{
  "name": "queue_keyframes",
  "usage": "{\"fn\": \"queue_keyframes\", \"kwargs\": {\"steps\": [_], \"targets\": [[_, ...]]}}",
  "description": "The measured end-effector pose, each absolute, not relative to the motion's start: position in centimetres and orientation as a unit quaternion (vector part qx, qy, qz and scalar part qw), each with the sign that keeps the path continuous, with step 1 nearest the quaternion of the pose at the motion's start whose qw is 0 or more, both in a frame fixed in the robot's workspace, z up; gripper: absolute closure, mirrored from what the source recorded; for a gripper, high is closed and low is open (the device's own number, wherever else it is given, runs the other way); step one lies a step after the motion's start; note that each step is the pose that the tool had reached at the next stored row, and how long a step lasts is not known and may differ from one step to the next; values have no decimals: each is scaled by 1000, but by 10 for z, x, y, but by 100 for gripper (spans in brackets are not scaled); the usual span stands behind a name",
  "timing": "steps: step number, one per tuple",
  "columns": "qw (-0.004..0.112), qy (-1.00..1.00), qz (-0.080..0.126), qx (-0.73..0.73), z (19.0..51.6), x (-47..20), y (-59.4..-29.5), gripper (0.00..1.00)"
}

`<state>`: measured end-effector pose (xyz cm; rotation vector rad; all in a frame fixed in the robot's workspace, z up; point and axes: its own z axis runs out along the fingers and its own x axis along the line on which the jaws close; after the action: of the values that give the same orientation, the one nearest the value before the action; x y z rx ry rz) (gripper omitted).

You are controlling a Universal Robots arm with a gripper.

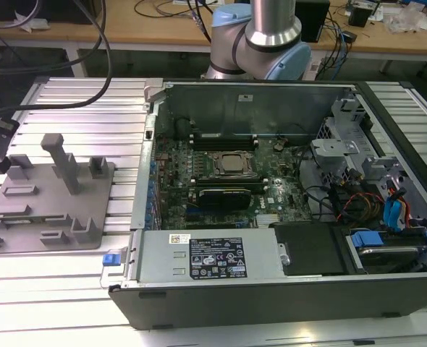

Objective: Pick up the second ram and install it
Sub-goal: 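Pick up the second ram and move it above second insertion slot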

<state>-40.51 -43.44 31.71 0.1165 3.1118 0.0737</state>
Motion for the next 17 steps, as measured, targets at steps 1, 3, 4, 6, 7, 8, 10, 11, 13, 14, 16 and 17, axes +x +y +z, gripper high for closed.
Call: {"fn": "queue_keyframes", "kwargs": {"steps": [1, 3, 4, 6, 7, 8, 10, 11, 13, 14, 16, 17], "targets": [[13, 999, 24, 37, 317, -405, -434, 92], [13, 999, 24, 27, 317, -405, -434, 92], [13, 999, 24, 18, 317, -405, -434, 92], [12, 999, 25, -39, 317, -405, -434, 92], [11, 999, 25, -47, 317, -405, -434, 92], [11, 998, 25, -56, 317, -405, -434, 92], [10, 996, 25, -89, 317, -405, -434, 92], [10, 994, 25, -106, 317, -405, -434, 92], [9, 992, 26, -126, 316, -405, -434, 92], [9, 989, 26, -144, 316, -405, -434, 92], [8, 981, 26, -192, 316, -405, -434, 92], [7, 977, 26, -213, 316, -405, -434, 92]]}}
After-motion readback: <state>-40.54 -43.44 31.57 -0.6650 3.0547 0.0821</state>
